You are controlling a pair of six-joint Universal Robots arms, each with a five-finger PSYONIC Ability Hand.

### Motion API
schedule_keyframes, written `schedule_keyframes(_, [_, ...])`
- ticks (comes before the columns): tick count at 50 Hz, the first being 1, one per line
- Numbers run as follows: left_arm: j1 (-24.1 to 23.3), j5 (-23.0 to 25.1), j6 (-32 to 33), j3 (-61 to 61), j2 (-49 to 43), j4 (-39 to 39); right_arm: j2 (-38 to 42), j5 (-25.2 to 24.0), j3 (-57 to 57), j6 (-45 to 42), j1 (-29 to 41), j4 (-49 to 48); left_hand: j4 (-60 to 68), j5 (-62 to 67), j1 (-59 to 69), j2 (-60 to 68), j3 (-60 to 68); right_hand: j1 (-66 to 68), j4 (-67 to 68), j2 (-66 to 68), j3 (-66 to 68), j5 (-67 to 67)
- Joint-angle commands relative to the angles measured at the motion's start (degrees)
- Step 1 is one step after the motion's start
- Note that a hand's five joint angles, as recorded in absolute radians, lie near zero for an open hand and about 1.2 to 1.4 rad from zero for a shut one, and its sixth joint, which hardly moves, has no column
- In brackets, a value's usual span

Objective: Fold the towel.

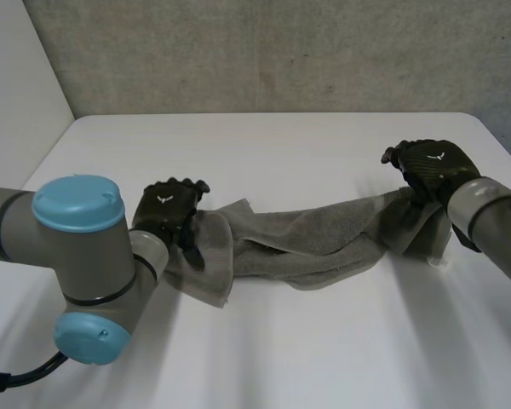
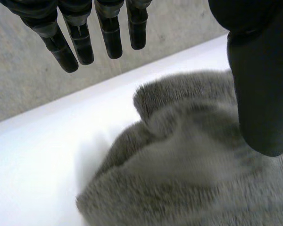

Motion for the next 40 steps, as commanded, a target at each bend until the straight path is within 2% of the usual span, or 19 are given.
schedule_keyframes(1, [-0.4,0.2,-0.1,0.3,2.1,-0.2,-9.9,-3.8,16.1,-2.1,0.8,-11.2,-2.5,-11.0,-2.6,-2.3,-1.7,1.2,1.1,1.0,1.4,2.5])
schedule_keyframes(3, [-0.7,0.2,-0.1,0.4,2.2,-0.2,-10.9,-4.9,18.9,-4.3,0.8,-13.3,-2.5,-11.0,-2.6,-2.3,-1.7,1.4,1.3,1.2,1.6,2.7])
schedule_keyframes(5, [-0.9,0.3,-0.2,0.3,2.1,-0.2,-11.3,-6.8,23.3,-10.6,0.5,-16.5,-2.5,-11.0,-2.6,-2.3,-1.7,1.6,1.5,1.3,1.7,2.8])
schedule_keyframes(9, [-1.5,0.2,-0.6,0.8,1.3,-0.2,-10.7,-7.7,25.6,-17.0,-0.1,-18.0,-2.6,-11.2,-2.8,-2.5,-1.9,1.6,1.5,1.3,1.7,2.8])
schedule_keyframes(11, [-1.9,0.3,-0.9,1.1,0.9,0.0,-8.6,-8.0,26.6,-23.1,-1.8,-18.7,-2.6,-11.2,-2.8,-2.5,-1.9,1.4,1.3,1.2,1.6,2.7])
schedule_keyframes(17, [-3.8,0.0,-1.9,4.4,-3.2,-0.2,-2.6,-11.5,26.4,-32.4,-6.0,-21.8,-2.5,-11.0,-2.6,-2.3,-1.7,1.4,1.3,1.2,1.6,2.7])
schedule_keyframes(24, [-4.8,-0.4,-4.0,11.1,-9.6,-1.8,1.5,-14.6,25.0,-35.1,-8.1,-28.9,-2.0,-10.5,-2.1,-1.8,-1.2,3.1,3.0,2.9,3.2,4.4])
schedule_keyframes(31, [-4.8,-4.3,-6.1,16.7,-13.5,-4.5,5.8,-15.0,22.4,-35.3,-7.9,-37.4,-2.0,-10.5,-2.1,-1.8,-1.2,17.7,17.6,17.5,17.8,19.0])
schedule_keyframes(35, [-4.8,-7.0,-6.9,19.6,-15.0,-4.9,7.0,-15.1,21.4,-34.3,-7.5,-39.1,-1.6,-10.2,-1.7,-1.5,-0.9,24.9,24.8,24.7,25.1,26.2])
schedule_keyframes(40, [-4.7,-7.2,-7.0,20.7,-15.5,-5.0,8.7,-15.0,19.8,-34.1,-7.2,-39.4,-0.8,-9.3,-0.9,-0.6,0.0,30.3,30.2,30.1,30.5,31.6])
